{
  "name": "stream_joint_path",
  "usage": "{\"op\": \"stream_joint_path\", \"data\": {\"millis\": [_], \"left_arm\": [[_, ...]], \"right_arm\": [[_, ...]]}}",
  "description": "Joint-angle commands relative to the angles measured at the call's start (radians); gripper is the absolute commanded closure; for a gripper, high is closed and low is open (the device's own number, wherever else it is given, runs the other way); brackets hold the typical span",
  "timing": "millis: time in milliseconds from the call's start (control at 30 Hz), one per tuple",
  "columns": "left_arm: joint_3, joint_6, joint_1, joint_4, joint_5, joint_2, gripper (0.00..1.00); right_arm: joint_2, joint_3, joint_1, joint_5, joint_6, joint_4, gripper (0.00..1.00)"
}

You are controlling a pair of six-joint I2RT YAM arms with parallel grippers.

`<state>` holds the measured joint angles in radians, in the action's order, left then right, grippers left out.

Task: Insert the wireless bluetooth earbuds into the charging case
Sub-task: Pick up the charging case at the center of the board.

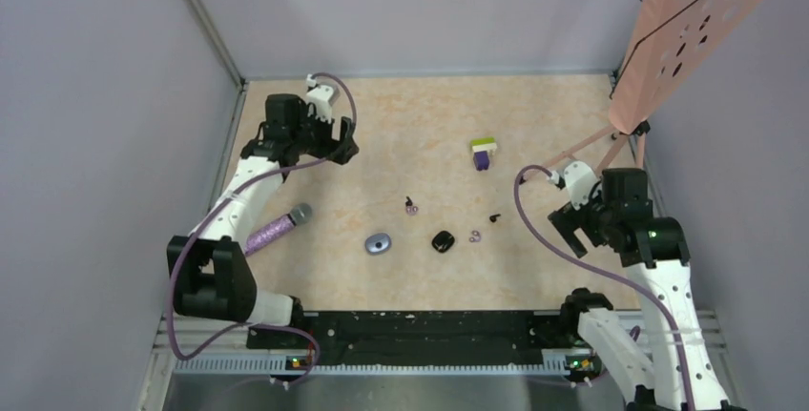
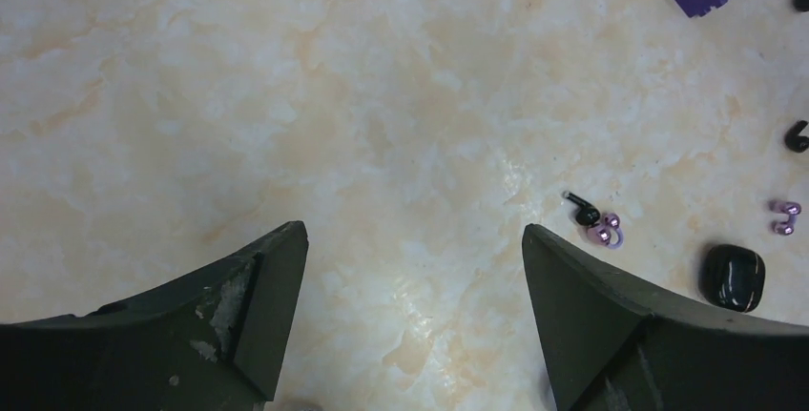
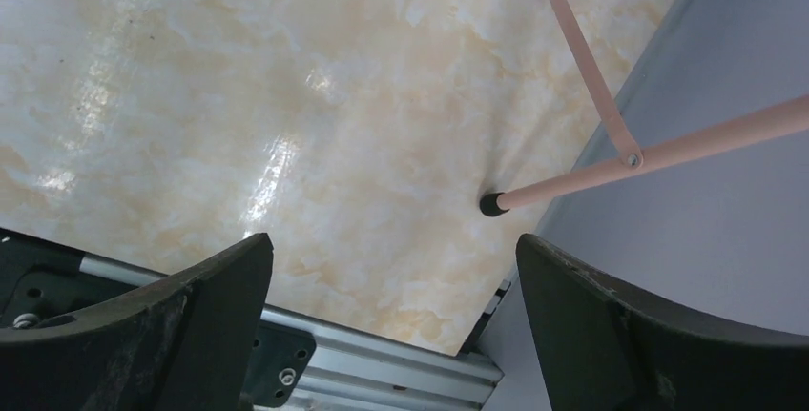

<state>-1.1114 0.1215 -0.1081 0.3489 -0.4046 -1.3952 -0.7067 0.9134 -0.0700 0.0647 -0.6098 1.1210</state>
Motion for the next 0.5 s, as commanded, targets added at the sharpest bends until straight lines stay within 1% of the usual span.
{"op": "stream_joint_path", "data": {"millis": [0,100,167,300,367,467], "left_arm": [[-0.049,-0.055,-0.024,-0.082,-0.033,0.007,0.12],[0.031,-0.072,-0.029,-0.207,-0.043,0.081,0.12],[0.091,-0.065,-0.033,-0.272,-0.058,0.138,0.11],[0.178,-0.099,-0.062,-0.320,-0.045,0.208,0.11],[0.218,-0.108,-0.078,-0.329,-0.046,0.225,0.11],[0.284,-0.116,-0.086,-0.359,-0.043,0.260,0.13]], "right_arm": [[-0.085,0.084,-0.005,-0.134,-0.034,0.004,0.01],[-0.194,0.126,-0.011,-0.296,-0.086,0.019,0.01],[-0.293,0.173,-0.057,-0.357,-0.083,0.042,0.01],[-0.453,0.275,-0.139,-0.461,-0.094,0.099,0.01],[-0.480,0.281,-0.178,-0.468,-0.090,0.050,0.01],[-0.486,0.249,-0.252,-0.457,-0.119,-0.091,0.02]]}}
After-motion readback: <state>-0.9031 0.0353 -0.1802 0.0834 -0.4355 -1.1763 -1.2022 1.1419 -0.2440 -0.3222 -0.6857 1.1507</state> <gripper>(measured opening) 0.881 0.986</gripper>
